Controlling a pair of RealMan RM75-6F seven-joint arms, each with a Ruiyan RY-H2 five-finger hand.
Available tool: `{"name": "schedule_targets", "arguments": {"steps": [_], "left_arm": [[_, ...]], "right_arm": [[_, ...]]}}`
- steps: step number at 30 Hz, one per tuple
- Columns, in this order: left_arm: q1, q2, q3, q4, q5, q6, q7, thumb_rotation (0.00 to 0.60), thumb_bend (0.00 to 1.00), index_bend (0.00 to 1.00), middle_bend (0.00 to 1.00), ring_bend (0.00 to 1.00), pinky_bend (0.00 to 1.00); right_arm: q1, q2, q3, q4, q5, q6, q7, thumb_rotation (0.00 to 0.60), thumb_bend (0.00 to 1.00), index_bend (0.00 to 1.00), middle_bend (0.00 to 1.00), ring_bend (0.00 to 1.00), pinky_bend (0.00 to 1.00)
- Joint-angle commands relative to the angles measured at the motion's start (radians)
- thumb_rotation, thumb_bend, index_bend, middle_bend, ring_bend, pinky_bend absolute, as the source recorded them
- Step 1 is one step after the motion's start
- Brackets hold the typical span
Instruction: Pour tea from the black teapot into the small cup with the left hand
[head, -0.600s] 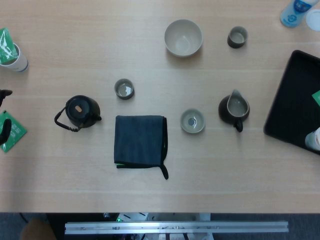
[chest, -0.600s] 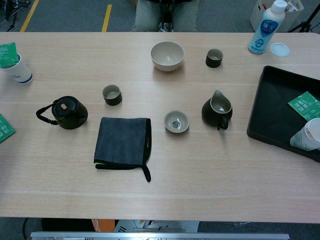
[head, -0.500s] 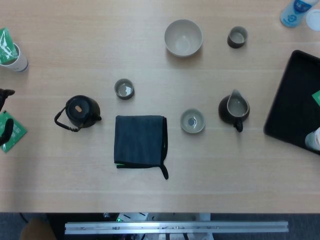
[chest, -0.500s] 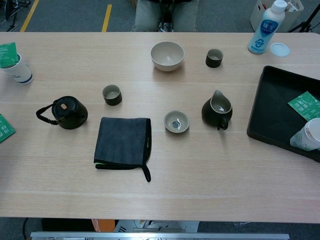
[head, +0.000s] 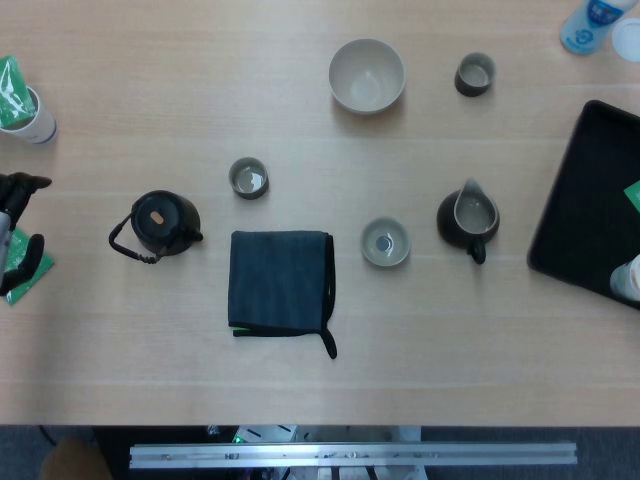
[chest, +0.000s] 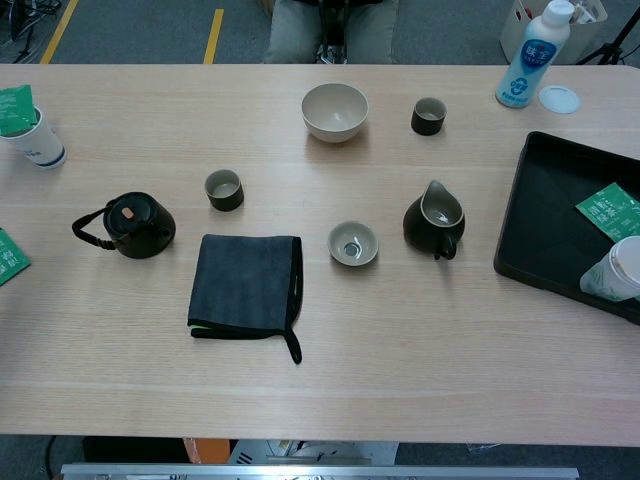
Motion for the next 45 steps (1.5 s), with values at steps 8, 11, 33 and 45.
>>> {"name": "schedule_targets", "arguments": {"steps": [8,11,33,45], "left_arm": [[-0.087,0.001,0.047,0.094,0.111,-0.121,-0.114,0.6,0.42,0.15,0.21,0.2,0.18],[-0.108,-0.015,0.06,0.116,0.133,-0.149,-0.126,0.6,0.42,0.11,0.18,0.17,0.18],[-0.189,-0.223,0.116,0.324,0.183,-0.246,-0.127,0.6,0.35,0.0,0.0,0.02,0.16],[-0.218,-0.307,0.107,0.42,0.161,-0.255,-0.182,0.6,0.35,0.0,0.0,0.02,0.16]], "right_arm": [[0.023,0.048,0.028,-0.07,-0.013,0.008,-0.016,0.6,0.1,0.32,0.34,0.22,0.28],[0.026,0.054,0.032,-0.084,-0.013,0.01,-0.026,0.6,0.1,0.32,0.34,0.22,0.28],[0.025,0.049,0.025,-0.093,-0.003,0.006,-0.036,0.6,0.1,0.32,0.34,0.22,0.28],[0.02,0.042,0.022,-0.082,-0.002,0.014,-0.019,0.6,0.1,0.32,0.34,0.22,0.28]]}}
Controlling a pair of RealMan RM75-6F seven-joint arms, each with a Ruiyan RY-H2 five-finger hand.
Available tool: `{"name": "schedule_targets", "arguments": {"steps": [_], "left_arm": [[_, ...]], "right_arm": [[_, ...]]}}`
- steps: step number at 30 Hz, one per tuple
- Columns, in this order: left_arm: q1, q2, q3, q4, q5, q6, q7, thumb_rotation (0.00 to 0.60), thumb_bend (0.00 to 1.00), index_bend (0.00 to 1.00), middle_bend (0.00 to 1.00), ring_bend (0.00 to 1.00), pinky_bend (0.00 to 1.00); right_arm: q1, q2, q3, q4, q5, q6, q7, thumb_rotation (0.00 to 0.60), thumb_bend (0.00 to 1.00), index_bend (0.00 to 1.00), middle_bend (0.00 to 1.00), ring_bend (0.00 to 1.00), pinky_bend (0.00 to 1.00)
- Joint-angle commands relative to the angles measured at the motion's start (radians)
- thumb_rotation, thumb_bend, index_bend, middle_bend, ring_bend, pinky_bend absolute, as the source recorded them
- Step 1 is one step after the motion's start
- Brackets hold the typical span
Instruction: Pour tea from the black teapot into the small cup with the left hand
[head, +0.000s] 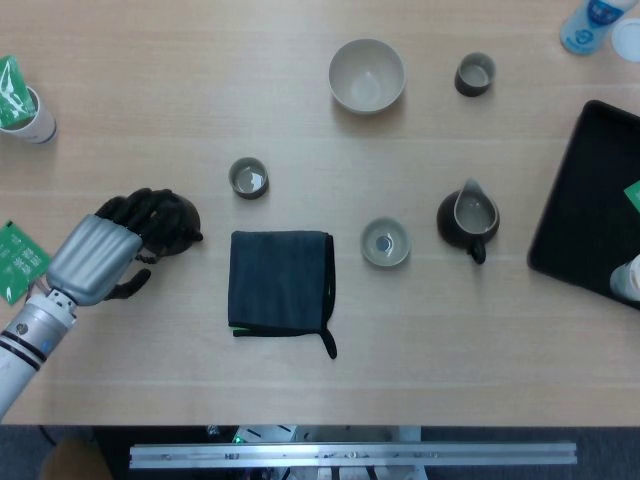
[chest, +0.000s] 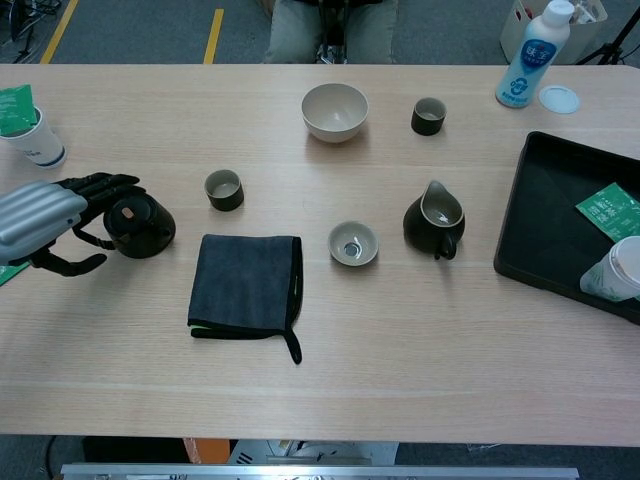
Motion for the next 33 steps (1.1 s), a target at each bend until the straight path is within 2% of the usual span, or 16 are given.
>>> {"name": "schedule_targets", "arguments": {"steps": [1,13,19,33], "left_arm": [[-0.012,-0.013,0.0,0.023,-0.006,-0.01,-0.016,0.6,0.35,0.0,0.0,0.02,0.16],[-0.045,-0.05,-0.01,0.092,-0.026,-0.023,-0.072,0.6,0.34,0.0,0.0,0.02,0.16],[-0.074,-0.036,-0.032,0.074,-0.037,-0.027,-0.084,0.6,0.34,0.0,0.0,0.02,0.16],[-0.168,-0.029,-0.078,0.04,-0.076,-0.106,-0.067,0.6,0.34,0.02,0.02,0.03,0.16]], "right_arm": [[-0.002,-0.001,0.0,0.004,-0.002,0.005,0.007,0.6,0.1,0.32,0.34,0.22,0.28],[-0.002,-0.014,-0.003,0.023,-0.018,0.015,0.034,0.6,0.11,0.32,0.34,0.22,0.28],[-0.008,-0.018,-0.003,0.033,-0.017,0.025,0.044,0.6,0.11,0.32,0.34,0.22,0.28],[-0.028,-0.031,-0.006,0.075,-0.006,0.045,0.089,0.6,0.11,0.32,0.34,0.22,0.28]]}}
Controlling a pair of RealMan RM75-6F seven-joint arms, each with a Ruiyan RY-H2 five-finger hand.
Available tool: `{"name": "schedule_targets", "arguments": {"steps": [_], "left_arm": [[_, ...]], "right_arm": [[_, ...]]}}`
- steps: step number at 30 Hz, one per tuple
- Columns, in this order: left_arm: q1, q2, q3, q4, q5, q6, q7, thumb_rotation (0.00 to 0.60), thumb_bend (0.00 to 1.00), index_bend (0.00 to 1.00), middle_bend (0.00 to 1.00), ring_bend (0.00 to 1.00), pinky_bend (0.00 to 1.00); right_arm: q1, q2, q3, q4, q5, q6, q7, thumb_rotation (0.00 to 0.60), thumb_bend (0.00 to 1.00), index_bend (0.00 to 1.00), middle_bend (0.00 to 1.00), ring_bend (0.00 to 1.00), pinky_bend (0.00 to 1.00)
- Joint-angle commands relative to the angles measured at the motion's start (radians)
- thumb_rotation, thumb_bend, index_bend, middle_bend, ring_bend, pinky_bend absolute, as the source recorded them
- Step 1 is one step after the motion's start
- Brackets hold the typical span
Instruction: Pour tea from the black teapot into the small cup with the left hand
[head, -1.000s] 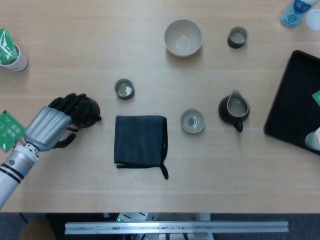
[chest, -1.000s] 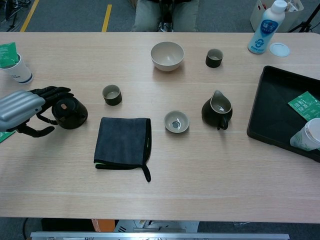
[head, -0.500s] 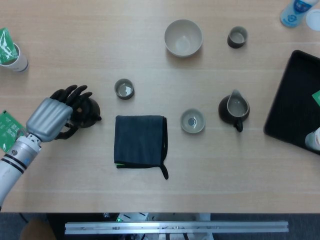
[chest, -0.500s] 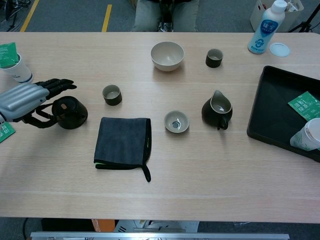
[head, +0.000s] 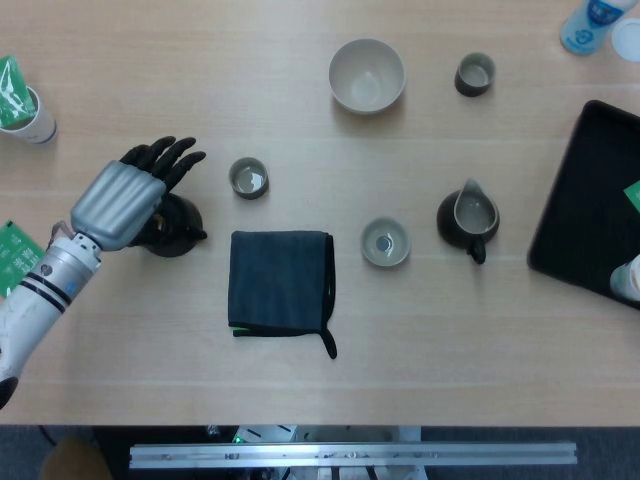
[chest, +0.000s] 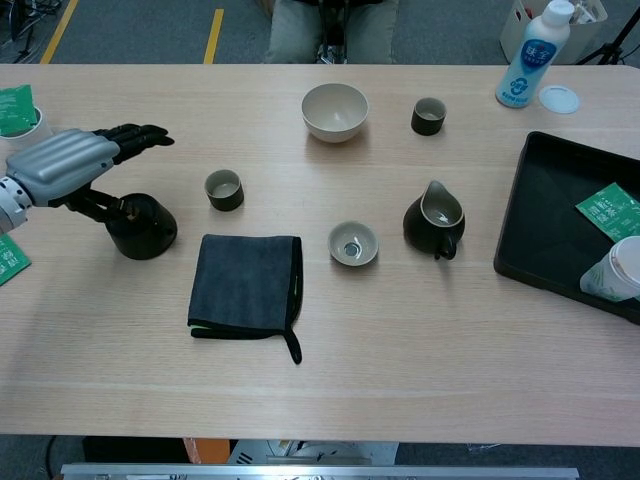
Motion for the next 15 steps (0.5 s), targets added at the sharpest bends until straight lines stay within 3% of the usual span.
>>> {"name": "schedule_targets", "arguments": {"steps": [1,6,11,15], "left_arm": [[-0.016,-0.002,-0.001,0.0,-0.002,-0.017,0.007,0.6,0.34,0.05,0.04,0.03,0.16],[-0.032,-0.006,0.005,0.005,-0.006,-0.034,0.045,0.6,0.34,0.15,0.13,0.06,0.16],[-0.041,0.005,0.007,-0.007,-0.03,-0.057,0.091,0.6,0.34,0.26,0.24,0.16,0.16],[-0.049,0.025,-0.005,-0.032,-0.06,-0.072,0.119,0.6,0.34,0.28,0.25,0.16,0.16]], "right_arm": [[-0.004,-0.002,0.0,0.007,0.003,0.003,0.008,0.6,0.11,0.32,0.34,0.22,0.28],[-0.008,-0.008,-0.001,0.022,0.007,0.003,0.022,0.6,0.11,0.32,0.34,0.22,0.28],[-0.009,-0.012,-0.002,0.033,0.007,0.003,0.033,0.6,0.11,0.32,0.34,0.22,0.28],[-0.012,-0.017,-0.002,0.042,0.009,0.004,0.042,0.6,0.11,0.32,0.34,0.22,0.28]]}}
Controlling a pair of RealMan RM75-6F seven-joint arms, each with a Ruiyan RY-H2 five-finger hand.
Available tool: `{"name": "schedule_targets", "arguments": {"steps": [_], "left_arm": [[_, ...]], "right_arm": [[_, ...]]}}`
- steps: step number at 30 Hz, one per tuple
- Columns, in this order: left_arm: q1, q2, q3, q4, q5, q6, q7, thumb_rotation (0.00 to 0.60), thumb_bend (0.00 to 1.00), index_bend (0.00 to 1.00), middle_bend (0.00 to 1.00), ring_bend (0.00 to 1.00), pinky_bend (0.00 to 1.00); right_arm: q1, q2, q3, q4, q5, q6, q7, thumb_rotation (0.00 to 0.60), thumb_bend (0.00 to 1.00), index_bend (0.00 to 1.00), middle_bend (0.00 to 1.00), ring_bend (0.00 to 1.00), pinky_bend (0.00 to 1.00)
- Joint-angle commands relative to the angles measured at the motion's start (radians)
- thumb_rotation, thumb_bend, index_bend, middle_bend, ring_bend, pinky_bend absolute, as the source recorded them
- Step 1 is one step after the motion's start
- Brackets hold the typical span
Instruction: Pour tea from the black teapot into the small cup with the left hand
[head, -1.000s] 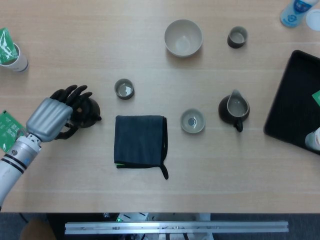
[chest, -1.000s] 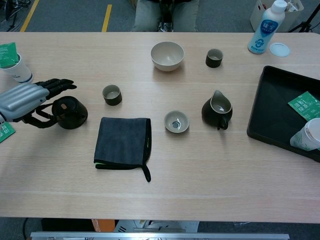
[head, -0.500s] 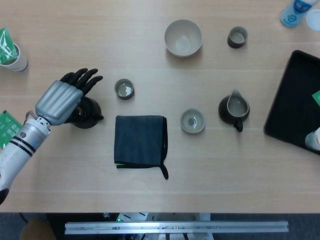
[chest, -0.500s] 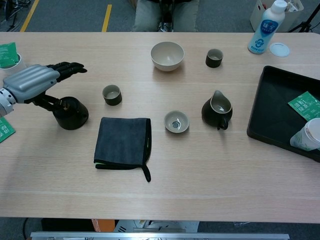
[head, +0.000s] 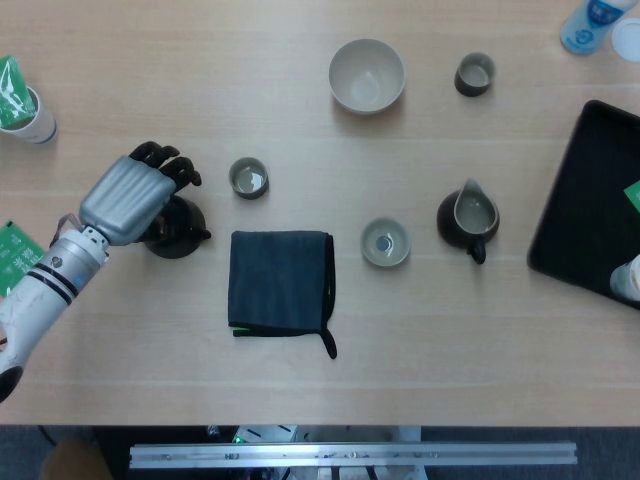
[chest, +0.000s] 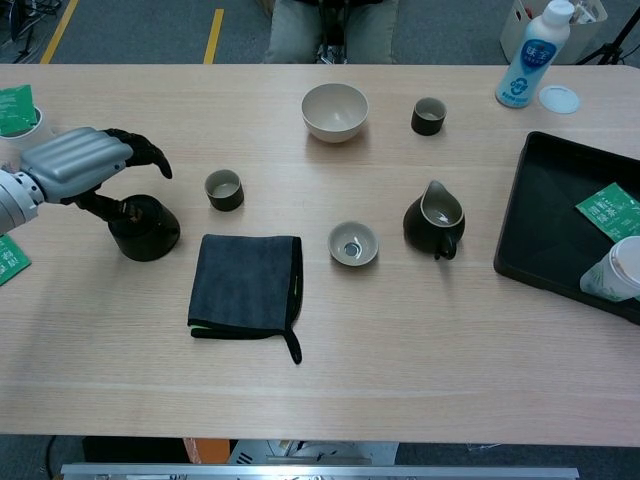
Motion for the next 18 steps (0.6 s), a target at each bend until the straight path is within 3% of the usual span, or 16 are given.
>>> {"name": "schedule_targets", "arguments": {"steps": [1,18], "left_arm": [[-0.011,0.017,-0.009,-0.021,-0.023,-0.019,0.022,0.6,0.34,0.28,0.25,0.16,0.16],[-0.11,0.007,-0.031,-0.023,-0.103,-0.163,0.146,0.6,0.34,0.25,0.22,0.16,0.16]], "right_arm": [[-0.002,-0.003,0.0,0.006,0.003,0.0,0.005,0.6,0.11,0.32,0.34,0.22,0.28],[-0.017,-0.021,0.0,0.052,0.017,0.003,0.048,0.6,0.11,0.32,0.34,0.22,0.28]]}}
